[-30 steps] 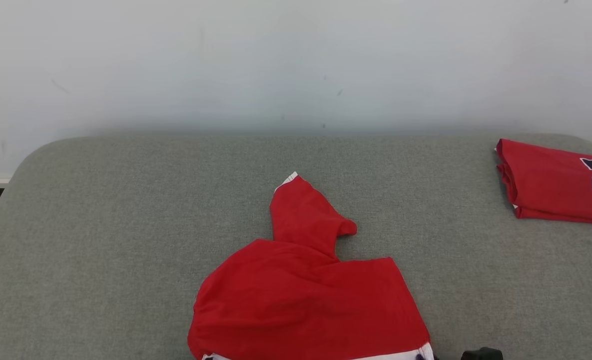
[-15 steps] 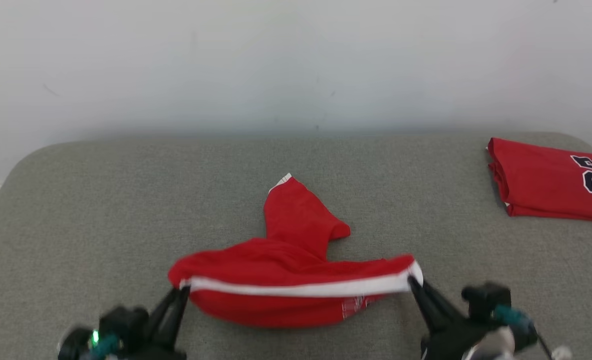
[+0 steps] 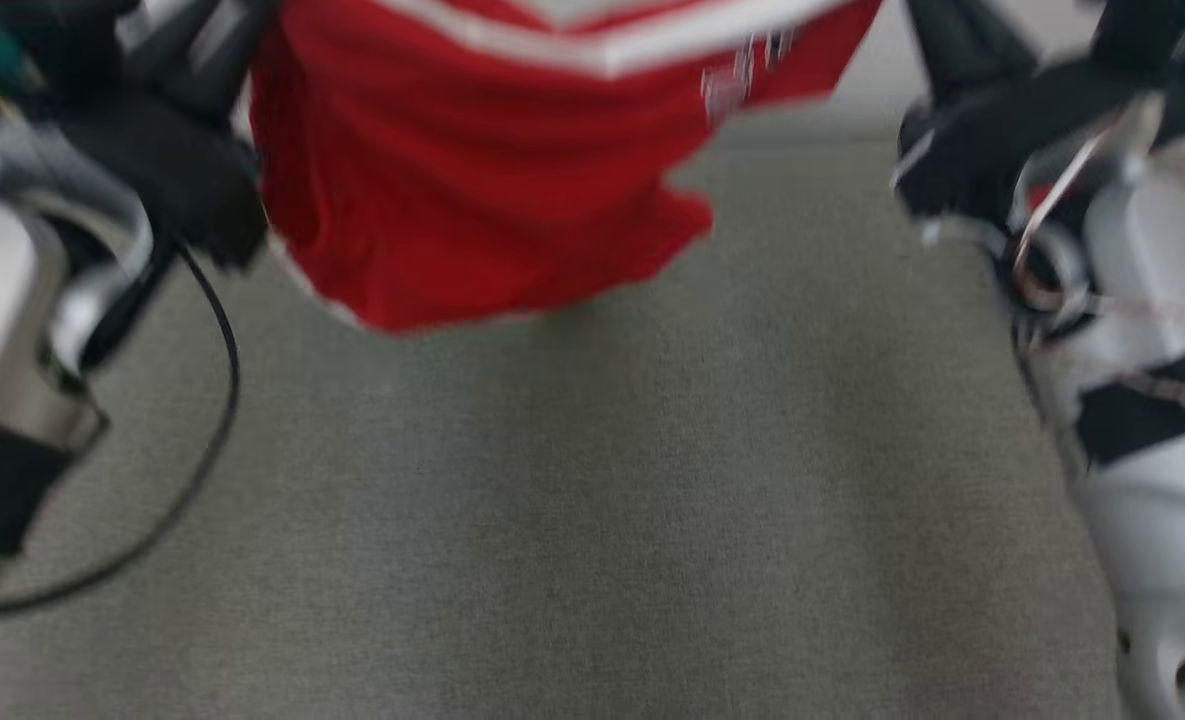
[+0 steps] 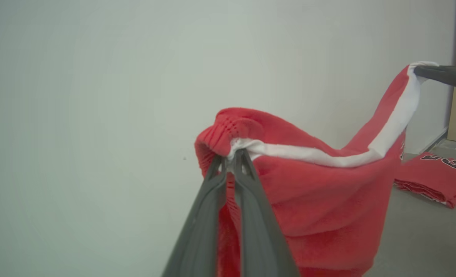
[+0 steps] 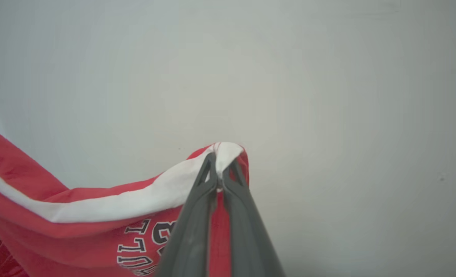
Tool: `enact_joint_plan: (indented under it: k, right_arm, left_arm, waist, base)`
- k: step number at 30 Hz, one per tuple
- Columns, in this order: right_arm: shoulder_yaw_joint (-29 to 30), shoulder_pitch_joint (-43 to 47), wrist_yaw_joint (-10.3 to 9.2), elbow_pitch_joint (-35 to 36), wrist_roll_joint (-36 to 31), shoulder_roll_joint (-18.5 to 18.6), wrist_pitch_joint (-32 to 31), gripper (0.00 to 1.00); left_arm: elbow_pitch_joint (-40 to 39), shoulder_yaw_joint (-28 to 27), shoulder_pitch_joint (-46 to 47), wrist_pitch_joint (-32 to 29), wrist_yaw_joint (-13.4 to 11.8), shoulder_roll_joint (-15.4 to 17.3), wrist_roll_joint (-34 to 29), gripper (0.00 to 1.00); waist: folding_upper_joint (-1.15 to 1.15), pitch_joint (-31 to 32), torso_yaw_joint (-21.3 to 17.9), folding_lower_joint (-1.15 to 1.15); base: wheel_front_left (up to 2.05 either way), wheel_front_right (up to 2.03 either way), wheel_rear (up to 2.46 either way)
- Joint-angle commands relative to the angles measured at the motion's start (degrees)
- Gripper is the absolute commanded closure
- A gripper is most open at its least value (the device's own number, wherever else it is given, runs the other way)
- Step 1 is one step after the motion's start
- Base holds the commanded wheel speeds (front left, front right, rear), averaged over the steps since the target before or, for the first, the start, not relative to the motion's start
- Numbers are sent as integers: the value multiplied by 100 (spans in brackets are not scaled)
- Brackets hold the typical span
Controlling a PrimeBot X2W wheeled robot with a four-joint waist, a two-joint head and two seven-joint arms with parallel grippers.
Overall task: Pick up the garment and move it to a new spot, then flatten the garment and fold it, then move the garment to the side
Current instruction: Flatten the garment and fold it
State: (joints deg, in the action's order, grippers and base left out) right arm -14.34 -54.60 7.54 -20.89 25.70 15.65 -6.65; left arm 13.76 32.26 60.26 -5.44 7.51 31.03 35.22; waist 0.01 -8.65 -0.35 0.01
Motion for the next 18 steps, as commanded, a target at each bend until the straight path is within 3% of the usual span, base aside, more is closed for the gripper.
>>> enact_joint_plan:
  k: [1,5,10,18]
  right_arm:
    - [-26,-487,-14,-175,69,-81,-93,100]
    - [89,-1877,-14,-837,162,-178,-170,100]
    - [270,-3315,-14,-1748,76,-317,-18,100]
    - [322,-4586,-15,-2703,-135,-421,332,100]
  left_arm:
    - [102,141,440,-116,-11,47,195,100]
    - [580,367,1811,-271,-12,151,691,100]
    - [1247,647,3174,-221,-11,60,1115,100]
    - [2097,1222,4451,49,-12,9,1520,100]
  waist:
    - [-1,-823,-274,-1]
    - [-1,-1320,-382,-1]
    - [-1,-1808,-436,-1]
    - [-1,-2172,-495,-1]
  base:
    - [0,0,0]
    - [0,0,0]
    - [0,0,0]
    - [0,0,0]
